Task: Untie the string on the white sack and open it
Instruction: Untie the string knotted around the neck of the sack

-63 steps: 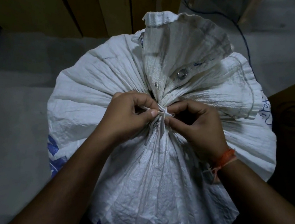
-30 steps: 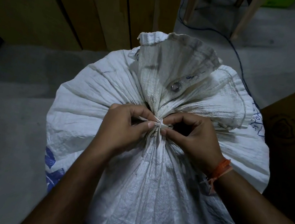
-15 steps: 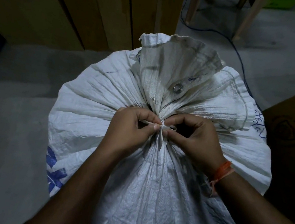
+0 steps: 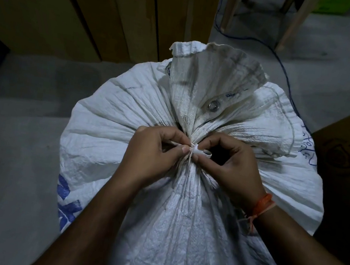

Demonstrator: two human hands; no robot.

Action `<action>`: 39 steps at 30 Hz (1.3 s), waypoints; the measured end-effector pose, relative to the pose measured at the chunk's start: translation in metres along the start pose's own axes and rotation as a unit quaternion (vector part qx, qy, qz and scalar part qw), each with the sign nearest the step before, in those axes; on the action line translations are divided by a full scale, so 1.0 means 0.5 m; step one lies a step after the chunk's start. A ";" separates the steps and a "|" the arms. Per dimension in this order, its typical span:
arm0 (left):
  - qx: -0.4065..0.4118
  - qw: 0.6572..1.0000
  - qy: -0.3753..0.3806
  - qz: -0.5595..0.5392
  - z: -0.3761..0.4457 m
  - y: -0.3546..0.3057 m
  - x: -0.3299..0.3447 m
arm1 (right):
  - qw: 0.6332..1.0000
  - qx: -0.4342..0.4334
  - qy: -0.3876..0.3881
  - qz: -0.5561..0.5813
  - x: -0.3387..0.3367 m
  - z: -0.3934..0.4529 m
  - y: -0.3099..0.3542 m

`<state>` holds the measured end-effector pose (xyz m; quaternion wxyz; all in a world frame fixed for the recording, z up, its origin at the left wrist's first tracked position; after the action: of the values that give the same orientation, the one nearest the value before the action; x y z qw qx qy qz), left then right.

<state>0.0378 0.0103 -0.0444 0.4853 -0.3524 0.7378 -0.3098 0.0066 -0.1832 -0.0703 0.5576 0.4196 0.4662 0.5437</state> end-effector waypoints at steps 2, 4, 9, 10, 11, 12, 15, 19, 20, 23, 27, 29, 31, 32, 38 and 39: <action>0.000 1.000 0.006 0.000 0.001 0.001 -0.007 | 1.000 0.000 -0.001 0.004 0.000 -0.001 0.001; 0.003 1.000 0.010 0.005 0.003 0.002 -0.008 | 1.000 0.000 -0.004 -0.001 0.001 -0.002 0.002; 0.001 1.000 0.012 -0.004 0.007 0.005 0.003 | 1.000 0.009 -0.015 -0.016 0.001 -0.002 0.004; 0.003 1.000 0.008 -0.008 0.006 0.006 0.007 | 1.000 0.008 -0.016 -0.020 0.001 -0.003 0.005; 0.005 1.000 0.005 -0.012 0.006 0.006 0.011 | 1.000 0.007 -0.017 -0.023 0.001 -0.003 0.007; 0.007 1.000 0.002 -0.014 0.004 0.005 0.015 | 1.000 0.006 -0.018 -0.025 0.001 -0.003 0.009; 0.010 1.000 -0.003 -0.004 0.002 0.003 0.017 | 0.999 0.006 -0.016 -0.027 -0.003 -0.001 0.012; 0.024 0.999 -0.003 0.034 0.001 0.000 -0.001 | 0.999 0.004 -0.018 -0.033 -0.002 0.000 0.014; 0.027 0.999 -0.004 0.042 0.001 -0.001 -0.005 | 0.999 0.006 -0.020 -0.033 -0.001 0.000 0.013; 0.029 0.998 -0.012 0.055 0.003 -0.001 -0.007 | 0.999 0.010 -0.024 -0.033 0.001 -0.001 0.011; 0.014 0.999 -0.011 0.028 0.006 0.003 -0.001 | 0.999 0.009 -0.023 -0.046 0.003 -0.002 0.010; 0.010 1.000 -0.013 0.018 0.006 0.005 0.005 | 0.999 0.010 -0.023 -0.043 0.004 -0.002 0.009; 0.008 1.000 -0.018 0.016 0.003 0.001 0.010 | 0.999 0.009 -0.021 -0.039 0.003 -0.002 0.009; 0.009 1.000 -0.019 0.017 0.001 -0.001 0.012 | 0.999 0.009 -0.019 -0.037 0.002 -0.002 0.009; -0.004 0.999 -0.025 0.027 0.008 0.007 -0.016 | 0.999 0.010 -0.020 -0.034 0.000 -0.002 0.005; -0.008 0.999 -0.023 0.029 0.009 0.009 -0.020 | 0.999 0.011 -0.019 -0.034 0.000 -0.002 0.004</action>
<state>0.0438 0.0207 -0.0446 0.5081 -0.3422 0.7387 -0.2811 0.0054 -0.1831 -0.0684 0.5797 0.4200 0.4754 0.5114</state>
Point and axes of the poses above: each hand's wrist, its own z-axis towards the middle knuckle, its own x-axis out of the palm, y = z × x, the point moved 1 cm from there along z, towards the middle knuckle, and after that the axes turned 10 degrees about -x, right-handed, at the moved point
